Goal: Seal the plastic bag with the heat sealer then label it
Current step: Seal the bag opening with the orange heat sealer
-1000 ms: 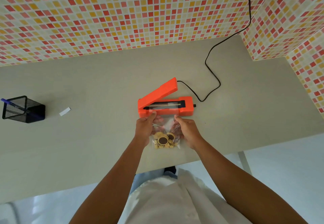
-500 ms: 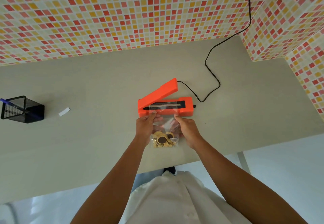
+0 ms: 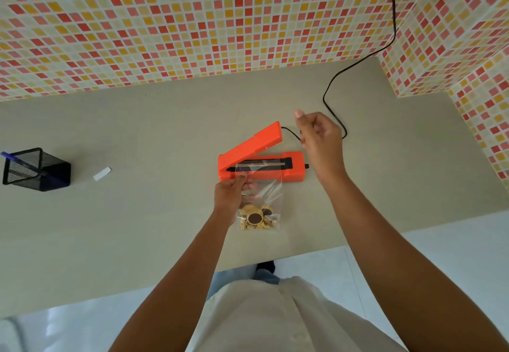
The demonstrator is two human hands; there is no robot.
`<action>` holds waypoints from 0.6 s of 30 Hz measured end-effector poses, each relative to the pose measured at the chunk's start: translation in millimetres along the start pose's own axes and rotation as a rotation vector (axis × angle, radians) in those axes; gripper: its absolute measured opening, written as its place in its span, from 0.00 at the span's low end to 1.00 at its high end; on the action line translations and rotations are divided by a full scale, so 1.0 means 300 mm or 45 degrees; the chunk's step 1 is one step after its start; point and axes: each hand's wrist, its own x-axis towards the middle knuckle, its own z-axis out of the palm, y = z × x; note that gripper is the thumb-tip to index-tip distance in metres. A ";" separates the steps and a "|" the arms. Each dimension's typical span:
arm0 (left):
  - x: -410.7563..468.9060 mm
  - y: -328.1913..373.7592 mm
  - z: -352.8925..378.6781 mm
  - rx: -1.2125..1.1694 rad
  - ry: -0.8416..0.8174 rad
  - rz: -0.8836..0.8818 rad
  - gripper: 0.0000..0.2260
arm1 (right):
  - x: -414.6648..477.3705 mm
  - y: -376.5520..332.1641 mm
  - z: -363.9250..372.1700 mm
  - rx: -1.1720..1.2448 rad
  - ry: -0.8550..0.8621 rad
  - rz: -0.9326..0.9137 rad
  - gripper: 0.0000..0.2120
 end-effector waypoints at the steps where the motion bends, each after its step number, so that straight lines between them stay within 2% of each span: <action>1: 0.001 0.001 0.000 0.007 -0.001 0.009 0.13 | 0.004 -0.021 0.006 -0.021 -0.038 -0.026 0.19; 3: -0.002 0.004 0.000 0.016 0.001 0.021 0.13 | 0.002 -0.035 0.024 -0.043 -0.061 -0.045 0.17; 8: -0.010 0.011 0.001 0.005 0.012 0.009 0.12 | -0.047 0.009 0.041 0.056 -0.028 0.053 0.24; 14: -0.008 0.011 0.006 -0.005 0.016 0.010 0.12 | -0.059 -0.021 0.036 0.072 -0.125 0.020 0.14; 18: -0.005 0.005 0.005 -0.006 0.020 0.027 0.11 | -0.044 -0.045 0.051 -0.012 -0.182 -0.007 0.13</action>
